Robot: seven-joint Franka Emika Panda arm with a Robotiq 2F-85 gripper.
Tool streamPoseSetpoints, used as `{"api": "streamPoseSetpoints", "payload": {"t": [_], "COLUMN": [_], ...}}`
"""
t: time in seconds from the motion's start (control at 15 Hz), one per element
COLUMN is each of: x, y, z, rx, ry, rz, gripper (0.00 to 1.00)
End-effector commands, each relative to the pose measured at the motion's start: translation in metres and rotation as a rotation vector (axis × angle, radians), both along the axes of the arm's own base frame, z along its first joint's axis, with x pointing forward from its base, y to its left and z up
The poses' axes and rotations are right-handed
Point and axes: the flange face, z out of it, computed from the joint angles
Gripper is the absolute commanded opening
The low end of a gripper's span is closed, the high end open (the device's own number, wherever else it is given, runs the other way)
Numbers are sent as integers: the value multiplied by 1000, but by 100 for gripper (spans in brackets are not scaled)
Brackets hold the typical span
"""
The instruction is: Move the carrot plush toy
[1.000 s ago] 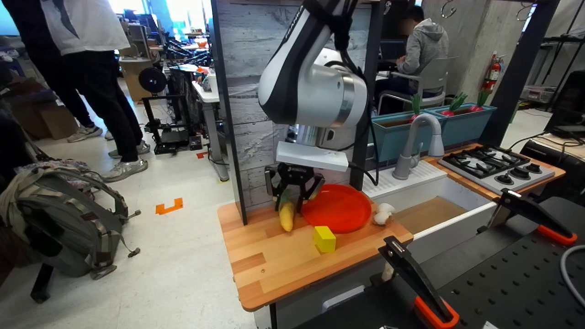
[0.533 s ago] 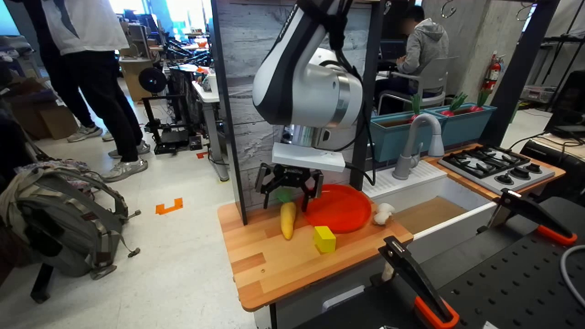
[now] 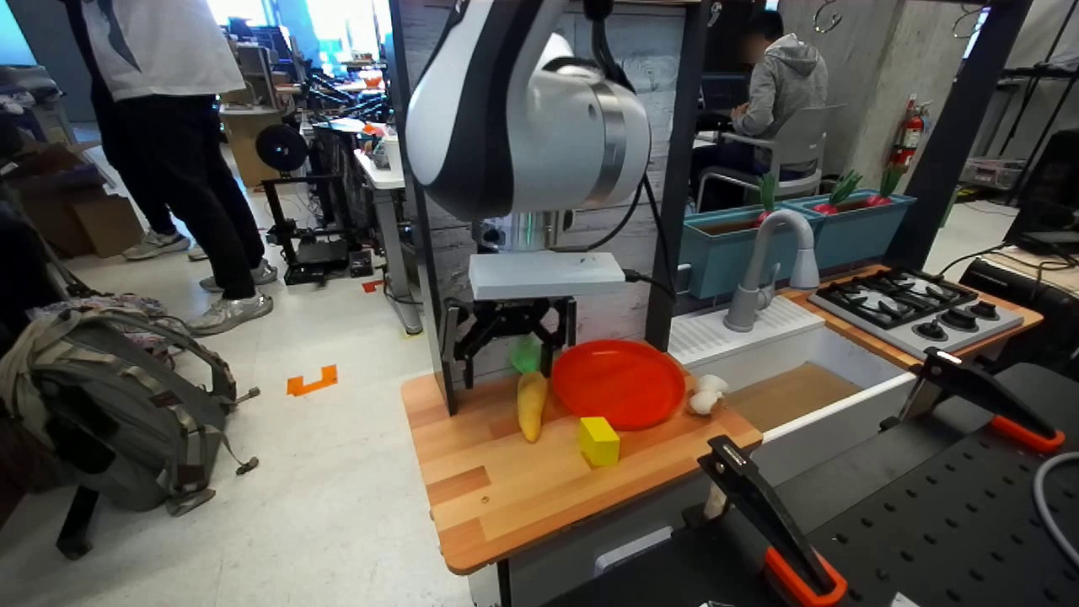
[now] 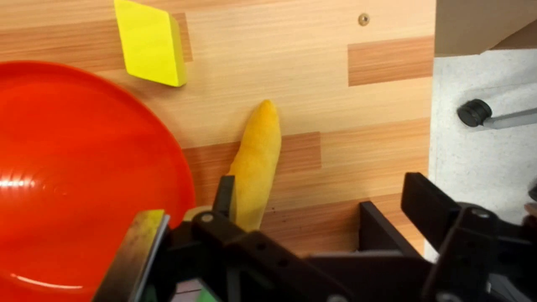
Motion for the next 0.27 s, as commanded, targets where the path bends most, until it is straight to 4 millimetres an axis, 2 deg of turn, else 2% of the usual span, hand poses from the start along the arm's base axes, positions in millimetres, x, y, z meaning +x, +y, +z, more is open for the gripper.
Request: {"api": "streamPoseSetpoints", "payload": {"t": [0.0,0.07,0.2], "x": [-27,-12,-21], "y": [14,11,19], "z": [31,14,23], "rx": [-139,-60,-101], "ry": [-19,-12,-20], "rz": [107,71,102], "gripper": [100,100,100]}}
